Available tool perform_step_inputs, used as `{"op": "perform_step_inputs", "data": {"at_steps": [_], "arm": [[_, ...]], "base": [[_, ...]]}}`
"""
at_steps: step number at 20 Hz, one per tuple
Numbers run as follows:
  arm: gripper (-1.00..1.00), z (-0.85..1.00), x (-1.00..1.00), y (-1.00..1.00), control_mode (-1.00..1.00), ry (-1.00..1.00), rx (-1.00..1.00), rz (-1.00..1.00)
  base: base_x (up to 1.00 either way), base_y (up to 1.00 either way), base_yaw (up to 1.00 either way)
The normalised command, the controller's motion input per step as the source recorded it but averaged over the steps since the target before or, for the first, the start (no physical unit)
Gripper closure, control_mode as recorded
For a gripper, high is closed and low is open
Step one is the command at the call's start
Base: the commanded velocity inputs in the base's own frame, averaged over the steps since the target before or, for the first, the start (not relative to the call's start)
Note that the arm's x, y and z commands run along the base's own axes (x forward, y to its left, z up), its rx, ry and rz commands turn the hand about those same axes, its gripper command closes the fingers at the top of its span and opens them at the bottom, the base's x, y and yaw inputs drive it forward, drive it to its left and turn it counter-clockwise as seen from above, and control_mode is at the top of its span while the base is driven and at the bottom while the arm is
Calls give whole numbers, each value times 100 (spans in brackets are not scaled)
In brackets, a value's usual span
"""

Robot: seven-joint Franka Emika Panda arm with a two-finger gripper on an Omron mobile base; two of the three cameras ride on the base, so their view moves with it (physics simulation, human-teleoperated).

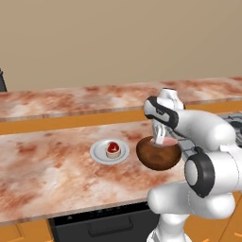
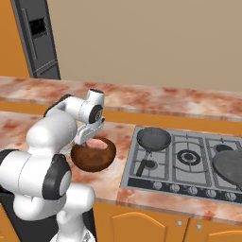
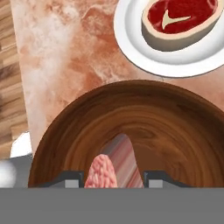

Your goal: Place one of the steaks on the plate and the other in the bowl. Then place the bowl in the fridge.

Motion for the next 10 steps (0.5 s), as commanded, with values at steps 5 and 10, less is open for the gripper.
{"op": "perform_step_inputs", "data": {"at_steps": [5,10], "arm": [[100,-47,3,9,-100,-5,0,1],[100,-23,4,-7,-100,-5,3,2]], "base": [[0,0,0],[0,0,0]]}}
